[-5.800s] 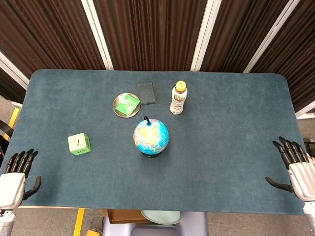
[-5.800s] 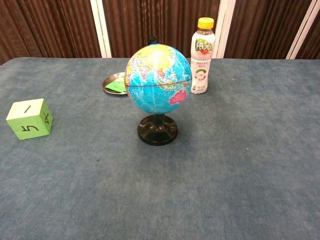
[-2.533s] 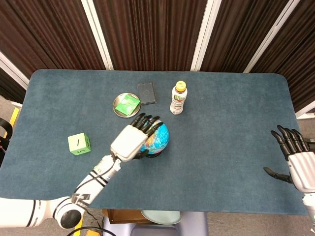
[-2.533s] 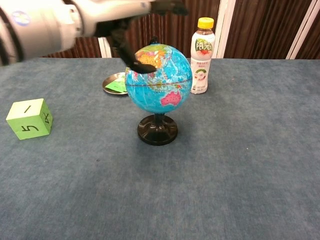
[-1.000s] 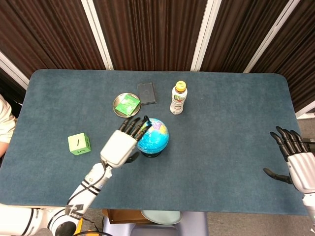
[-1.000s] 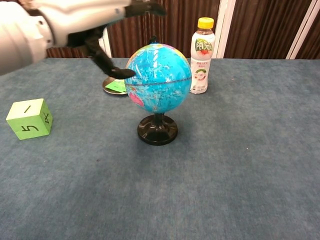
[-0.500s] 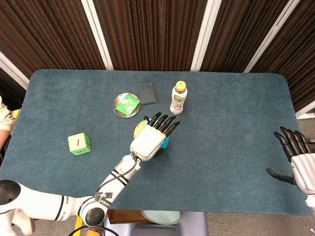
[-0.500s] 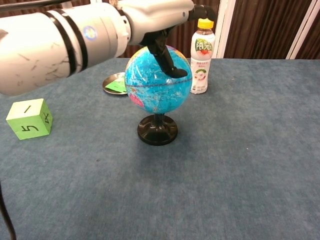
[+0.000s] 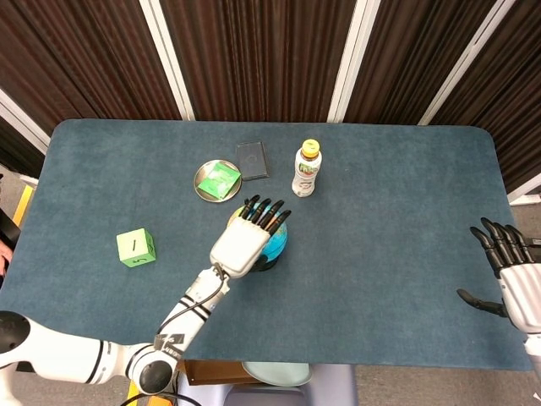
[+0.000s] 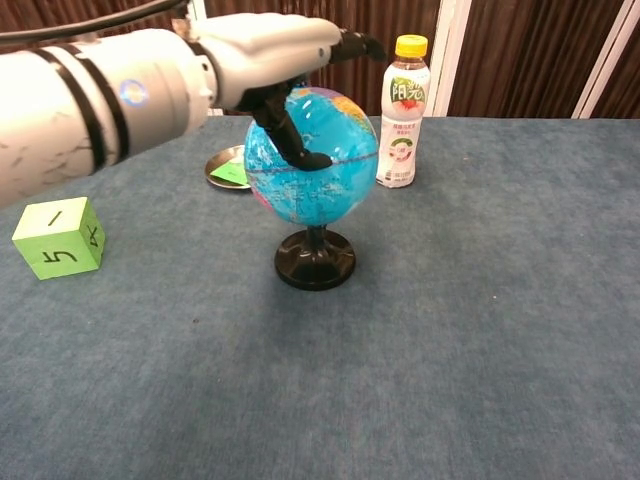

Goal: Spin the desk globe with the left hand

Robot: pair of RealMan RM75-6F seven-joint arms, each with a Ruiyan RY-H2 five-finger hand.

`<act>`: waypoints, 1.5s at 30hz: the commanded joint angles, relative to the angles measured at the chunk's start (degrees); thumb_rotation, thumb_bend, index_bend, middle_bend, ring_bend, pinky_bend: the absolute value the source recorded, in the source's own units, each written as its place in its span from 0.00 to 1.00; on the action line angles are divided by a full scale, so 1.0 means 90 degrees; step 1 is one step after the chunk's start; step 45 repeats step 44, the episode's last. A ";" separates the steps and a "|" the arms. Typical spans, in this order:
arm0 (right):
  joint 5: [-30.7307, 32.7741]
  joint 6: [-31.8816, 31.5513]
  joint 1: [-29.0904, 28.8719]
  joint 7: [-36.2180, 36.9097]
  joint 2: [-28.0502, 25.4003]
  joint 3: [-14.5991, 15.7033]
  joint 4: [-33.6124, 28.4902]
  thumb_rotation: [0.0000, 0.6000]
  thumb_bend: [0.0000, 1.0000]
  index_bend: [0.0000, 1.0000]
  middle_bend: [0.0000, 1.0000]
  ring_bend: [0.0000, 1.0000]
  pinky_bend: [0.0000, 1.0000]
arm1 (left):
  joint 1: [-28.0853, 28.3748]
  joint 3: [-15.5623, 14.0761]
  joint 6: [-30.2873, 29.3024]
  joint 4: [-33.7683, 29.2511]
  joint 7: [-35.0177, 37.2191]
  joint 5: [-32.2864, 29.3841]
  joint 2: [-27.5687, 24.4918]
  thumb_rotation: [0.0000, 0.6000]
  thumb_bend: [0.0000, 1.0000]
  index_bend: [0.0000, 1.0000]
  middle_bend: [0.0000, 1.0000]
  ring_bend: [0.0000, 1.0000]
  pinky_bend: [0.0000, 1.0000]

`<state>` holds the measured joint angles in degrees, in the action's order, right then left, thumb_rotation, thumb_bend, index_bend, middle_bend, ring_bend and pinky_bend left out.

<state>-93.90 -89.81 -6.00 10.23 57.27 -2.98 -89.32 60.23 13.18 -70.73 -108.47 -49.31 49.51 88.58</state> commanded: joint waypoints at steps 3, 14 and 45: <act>-0.0028 0.0017 -0.0020 -0.0038 -0.0003 0.0002 -0.0037 1.00 0.18 0.00 0.08 0.00 0.00 | -0.0362 -0.0287 -0.0451 -0.0107 0.0002 0.0393 -0.0264 1.00 0.30 0.00 0.00 0.00 0.00; -0.0092 -0.0026 -0.0019 -0.0083 -0.0019 0.0010 -0.0084 1.00 0.18 0.00 0.08 0.00 0.00 | -0.1514 -0.0722 -0.1011 -0.0412 0.1267 0.1066 -0.1303 1.00 0.30 0.00 0.00 0.00 0.00; -0.0067 0.0093 0.0104 0.0360 0.0217 0.0258 0.0111 1.00 0.18 0.00 0.08 0.00 0.00 | -0.5798 -0.2103 -0.2995 0.1601 0.5262 0.3071 -0.2298 1.00 0.30 0.00 0.00 0.00 0.00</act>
